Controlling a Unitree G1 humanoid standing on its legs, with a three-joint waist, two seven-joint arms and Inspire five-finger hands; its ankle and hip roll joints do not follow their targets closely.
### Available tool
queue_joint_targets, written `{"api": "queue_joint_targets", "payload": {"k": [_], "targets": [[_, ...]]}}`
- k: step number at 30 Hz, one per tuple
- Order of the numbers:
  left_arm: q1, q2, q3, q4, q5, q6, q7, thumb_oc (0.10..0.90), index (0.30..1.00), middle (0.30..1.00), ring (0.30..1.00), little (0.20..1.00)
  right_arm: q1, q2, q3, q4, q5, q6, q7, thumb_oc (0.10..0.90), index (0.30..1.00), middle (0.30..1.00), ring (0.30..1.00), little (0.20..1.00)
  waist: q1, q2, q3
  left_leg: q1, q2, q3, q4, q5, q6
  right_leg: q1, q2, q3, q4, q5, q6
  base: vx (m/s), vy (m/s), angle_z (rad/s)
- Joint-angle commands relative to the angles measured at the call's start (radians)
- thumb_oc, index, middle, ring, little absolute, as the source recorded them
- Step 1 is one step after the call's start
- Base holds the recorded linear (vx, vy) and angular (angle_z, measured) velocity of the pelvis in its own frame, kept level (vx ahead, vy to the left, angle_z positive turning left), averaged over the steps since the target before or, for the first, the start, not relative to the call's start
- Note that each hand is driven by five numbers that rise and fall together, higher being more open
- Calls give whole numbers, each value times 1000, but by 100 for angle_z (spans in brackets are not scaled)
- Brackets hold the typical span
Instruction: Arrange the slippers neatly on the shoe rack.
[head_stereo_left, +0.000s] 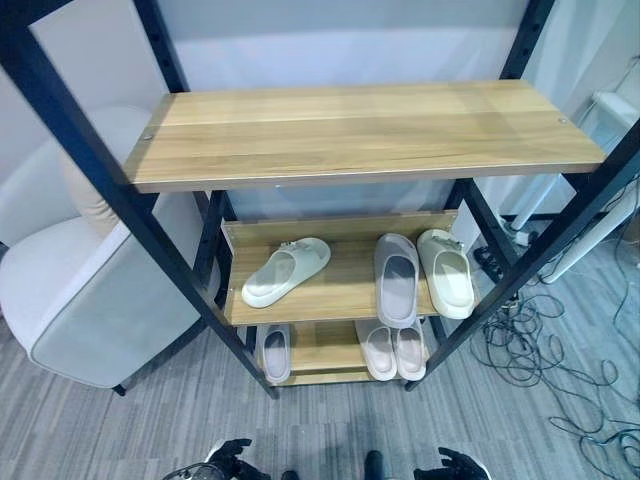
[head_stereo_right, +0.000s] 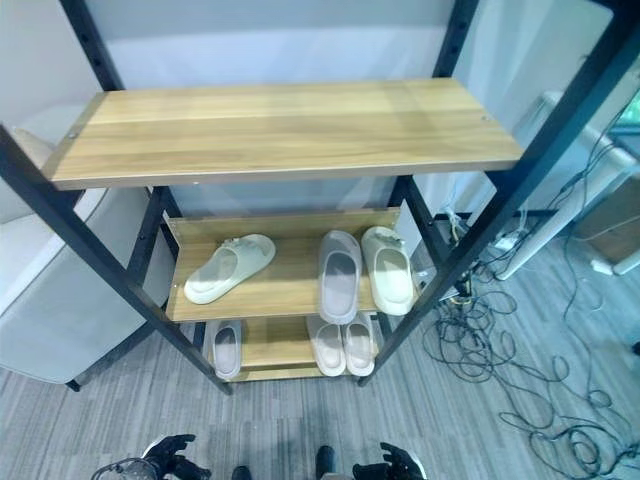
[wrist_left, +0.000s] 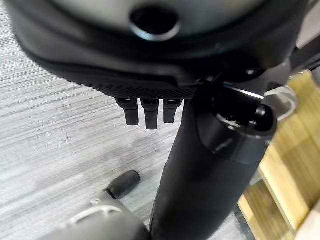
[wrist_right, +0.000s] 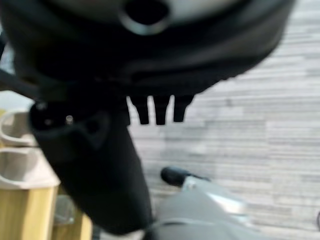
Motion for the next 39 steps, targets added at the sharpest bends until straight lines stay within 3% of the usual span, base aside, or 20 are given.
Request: {"api": "queue_joint_targets", "payload": {"k": [1,6,18,25,33,39], "targets": [[-38,16,1,14,16,-27,15,800,900,900,900,900,-13,-13,31,-40,-44,-25,-5,800,900,900,900,900,25,-36,-27,-33,-25,19,5,-11,-53,-37,-34,50,58,-47,106,34,-125,11],[-32,4,-17,17,49,-28,3,800,900,900,900,900,-14,-29,67,-129,-53,-36,16,800,900,900,900,900,32,-35,-46,-31,-5,8,-15,11,-72,16,-18,18,9,-50,97,26,-122,2],[-9,-11,-3,-8,113,-33,8,800,900,900,900,900,1,-106,141,-728,-4,-91,125,800,900,900,900,900,39,-33,-55,-29,17,4,-15,23,-96,81,-6,-47,-53,-50,94,-13,-15,12],[10,-31,-3,-2,135,-29,10,800,900,900,900,900,14,-98,167,-926,78,-96,174,800,900,900,900,900,46,-25,-61,-17,20,4,-15,24,-102,97,-8,-64,-47,-58,89,7,13,8],[31,-51,-2,-4,150,-28,18,800,900,900,900,900,28,-122,119,-1154,162,-121,170,800,900,900,900,900,45,-17,-74,-3,23,9,-15,19,-106,115,-11,-76,-53,-59,89,9,4,3],[52,-65,1,-6,159,-28,20,800,900,900,900,900,25,-151,18,-1278,93,-161,90,800,900,900,900,900,40,-11,-84,3,26,14,-15,14,-108,123,-13,-80,-63,-54,93,0,0,0]]}}
